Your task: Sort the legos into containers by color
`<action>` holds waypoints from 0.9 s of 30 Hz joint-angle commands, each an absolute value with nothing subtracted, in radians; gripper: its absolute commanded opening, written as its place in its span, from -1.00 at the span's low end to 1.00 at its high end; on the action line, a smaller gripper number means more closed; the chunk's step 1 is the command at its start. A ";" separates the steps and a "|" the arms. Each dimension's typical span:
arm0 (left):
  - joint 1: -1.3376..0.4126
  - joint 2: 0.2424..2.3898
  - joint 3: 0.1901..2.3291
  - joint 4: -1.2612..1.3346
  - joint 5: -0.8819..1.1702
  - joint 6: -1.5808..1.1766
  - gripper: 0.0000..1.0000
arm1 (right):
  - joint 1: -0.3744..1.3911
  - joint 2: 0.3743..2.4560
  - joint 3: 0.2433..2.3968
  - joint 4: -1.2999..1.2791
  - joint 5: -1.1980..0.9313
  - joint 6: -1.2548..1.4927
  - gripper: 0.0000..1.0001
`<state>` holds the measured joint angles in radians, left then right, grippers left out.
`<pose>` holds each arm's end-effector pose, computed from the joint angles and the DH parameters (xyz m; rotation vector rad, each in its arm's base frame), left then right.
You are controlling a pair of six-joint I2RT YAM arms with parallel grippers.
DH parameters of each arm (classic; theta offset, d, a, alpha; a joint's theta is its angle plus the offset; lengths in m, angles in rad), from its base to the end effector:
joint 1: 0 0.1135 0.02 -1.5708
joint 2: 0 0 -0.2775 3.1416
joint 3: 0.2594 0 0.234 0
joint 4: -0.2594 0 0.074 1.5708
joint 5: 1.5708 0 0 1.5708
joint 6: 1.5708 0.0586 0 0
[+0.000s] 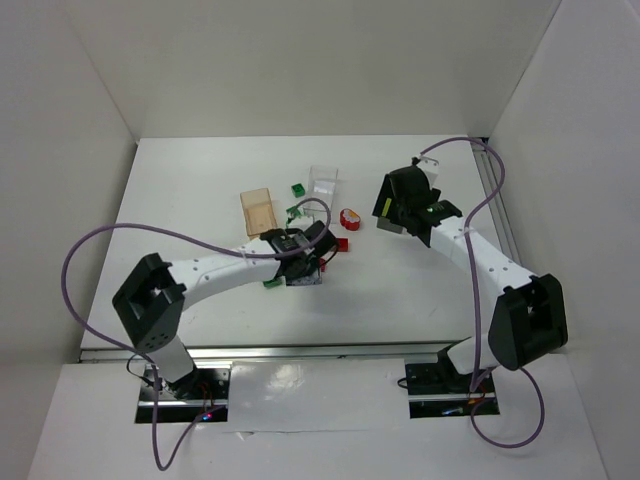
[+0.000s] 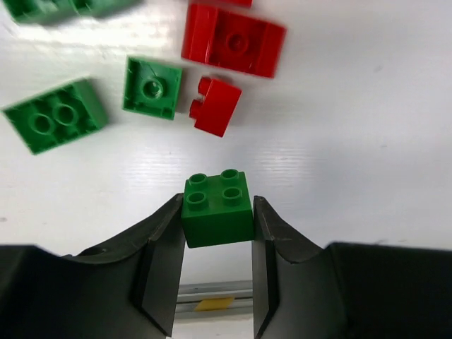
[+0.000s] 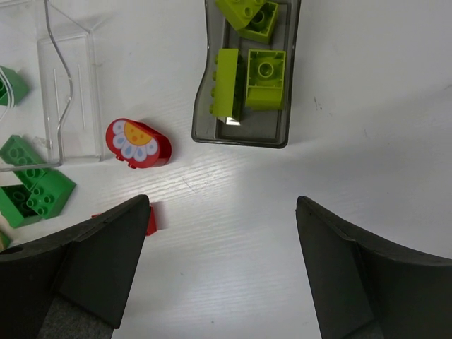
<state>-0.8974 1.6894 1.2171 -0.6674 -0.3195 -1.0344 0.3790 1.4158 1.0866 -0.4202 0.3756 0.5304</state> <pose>0.2238 -0.2510 0.2218 -0.2724 2.6162 -0.2326 0.2910 0.0928 0.2838 0.3558 2.2293 0.0462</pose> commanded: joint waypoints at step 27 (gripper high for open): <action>-0.382 1.919 1.683 -0.676 -0.310 -0.695 0.80 | 0.373 1.322 1.109 -0.479 0.446 0.502 0.82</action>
